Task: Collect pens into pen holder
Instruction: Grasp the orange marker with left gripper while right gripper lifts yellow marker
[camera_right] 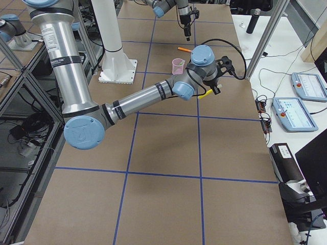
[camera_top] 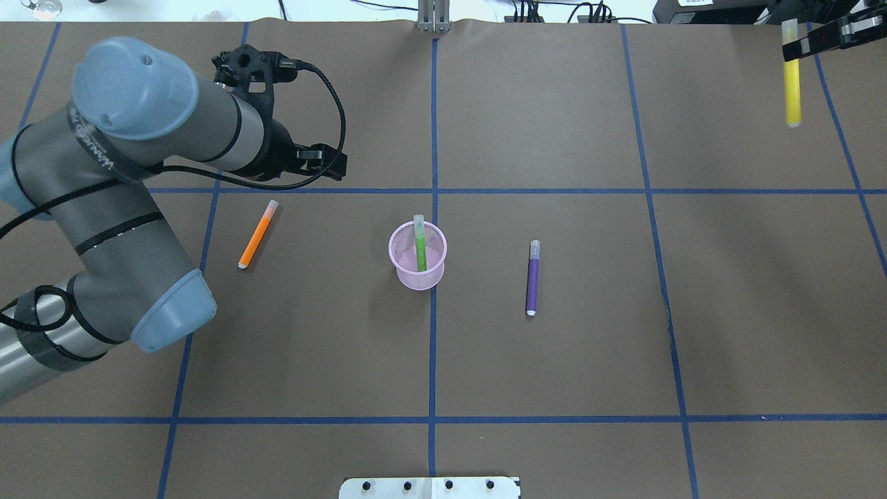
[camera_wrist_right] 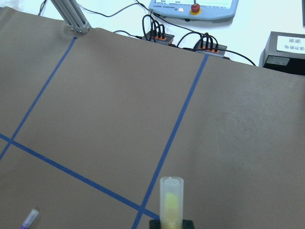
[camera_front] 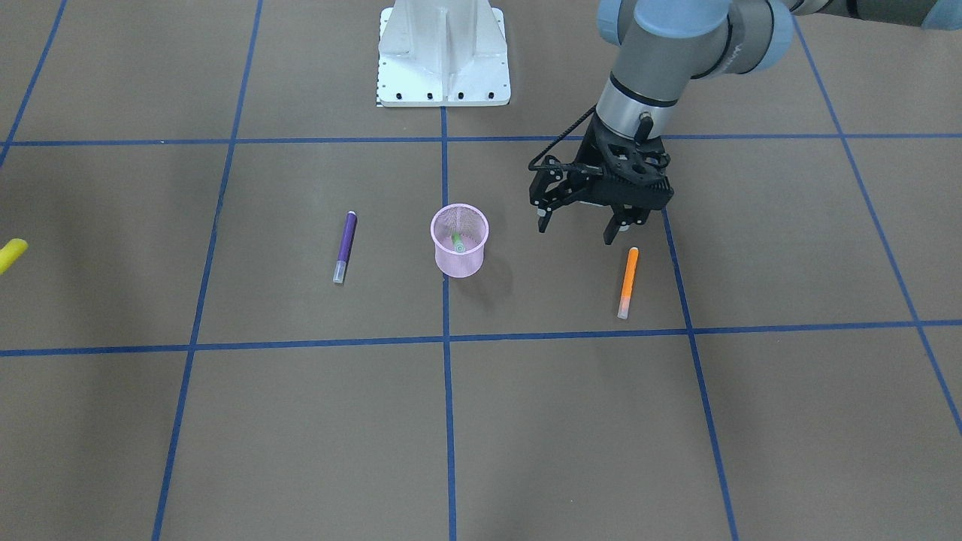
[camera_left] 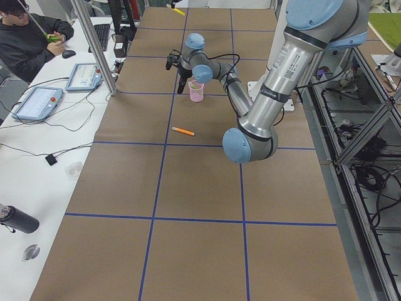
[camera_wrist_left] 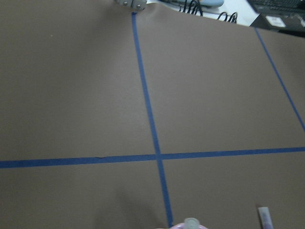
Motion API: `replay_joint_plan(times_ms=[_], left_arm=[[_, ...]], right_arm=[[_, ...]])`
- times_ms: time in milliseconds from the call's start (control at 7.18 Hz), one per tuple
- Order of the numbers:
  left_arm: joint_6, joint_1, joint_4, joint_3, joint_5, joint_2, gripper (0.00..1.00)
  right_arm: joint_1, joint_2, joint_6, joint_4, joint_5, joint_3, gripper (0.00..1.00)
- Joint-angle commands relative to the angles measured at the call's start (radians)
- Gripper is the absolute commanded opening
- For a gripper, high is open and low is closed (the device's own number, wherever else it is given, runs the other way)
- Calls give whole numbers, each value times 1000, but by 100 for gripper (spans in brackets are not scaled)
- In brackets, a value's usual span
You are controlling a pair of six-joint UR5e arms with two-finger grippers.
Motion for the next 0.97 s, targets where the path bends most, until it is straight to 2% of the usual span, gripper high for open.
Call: replay_joint_plan(times_ms=[0,279,557,836], left_arm=[[135,-54,74,143,-115,-40,95],[235,-53,63,287,-116,-77,95],[405,-54,64,352,-118,-72,94],[456,-53,57,389,-119,-62,94]], right_arm=[[-148,11,255,231,-182,0,0],[-291,6,373,381,-346,-4,0],[-446,11,422,437,-565,16,0],[-479,32,424,436,-580,28,0]])
